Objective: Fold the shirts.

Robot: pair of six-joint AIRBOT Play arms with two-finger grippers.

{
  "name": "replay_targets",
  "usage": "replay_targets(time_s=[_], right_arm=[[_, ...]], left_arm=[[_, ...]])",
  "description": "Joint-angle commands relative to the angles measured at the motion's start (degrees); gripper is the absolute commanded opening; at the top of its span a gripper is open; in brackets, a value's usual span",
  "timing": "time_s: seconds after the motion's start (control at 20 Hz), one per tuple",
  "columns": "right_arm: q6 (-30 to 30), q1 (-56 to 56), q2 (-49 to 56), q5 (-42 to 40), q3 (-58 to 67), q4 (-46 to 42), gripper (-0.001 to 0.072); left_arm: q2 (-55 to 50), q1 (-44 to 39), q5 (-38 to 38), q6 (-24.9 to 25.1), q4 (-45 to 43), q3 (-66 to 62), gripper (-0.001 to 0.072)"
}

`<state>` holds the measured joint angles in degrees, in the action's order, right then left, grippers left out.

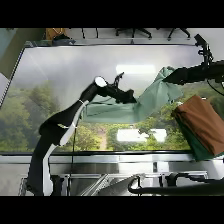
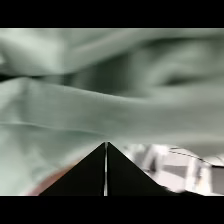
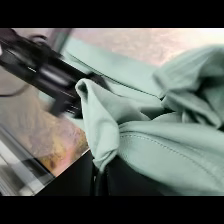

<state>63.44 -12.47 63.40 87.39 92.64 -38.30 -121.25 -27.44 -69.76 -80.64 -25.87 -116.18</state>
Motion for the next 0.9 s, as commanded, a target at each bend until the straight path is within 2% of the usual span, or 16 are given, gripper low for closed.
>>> replay_targets(time_s=[0.0, 0.15, 0.35, 0.4, 0.45, 0.5, 0.55, 0.65, 0.85], right_arm=[[0.5, 4.9, 0.2, -1.3, 0.2, 1.9, 0.0017], [1.7, 17.5, 1.7, -10.6, 0.2, 2.0, 0.0017], [1.2, 39.6, 11.1, -30.4, 0.2, 1.9, 0.0018], [-1.4, 45.3, 15.4, -36.5, 0.2, 2.0, 0.0029], [-5.1, 50.8, 20.0, -43.7, 0.2, 2.0, 0.0143], [-8.2, 55.5, 24.4, -50.6, 0.2, 2.0, 0.0392], [-8.7, 59.1, 28.2, -55.9, 0.2, 1.9, 0.0479], [-7.4, 61.0, 30.0, -57.2, 0.3, 1.9, 0.0343], [-3.1, 54.6, 22.5, -49.9, 0.3, 1.9, 0.0344]], left_arm=[[12.7, 9.0, -10.6, 5.9, 15.8, 0.1, 0.0013], [25.3, 17.7, -10.8, 7.4, 21.6, 0.1, 0.0013], [37.4, 27.4, -13.4, 8.8, 21.4, 0.1, 0.0013], [39.5, 29.3, -14.5, 9.1, 21.3, 0.1, 0.0013], [41.1, 30.7, -15.2, 9.2, 21.4, 0.1, 0.0014], [42.7, 31.8, -15.6, 9.3, 21.3, 0.1, 0.0013], [43.9, 32.4, -15.9, 9.8, 21.4, 0.1, 0.0013], [45.7, 33.2, -16.0, 11.2, 21.4, 0.1, 0.0013], [46.7, 33.4, -17.5, 11.2, 21.6, 0.1, 0.0013]])
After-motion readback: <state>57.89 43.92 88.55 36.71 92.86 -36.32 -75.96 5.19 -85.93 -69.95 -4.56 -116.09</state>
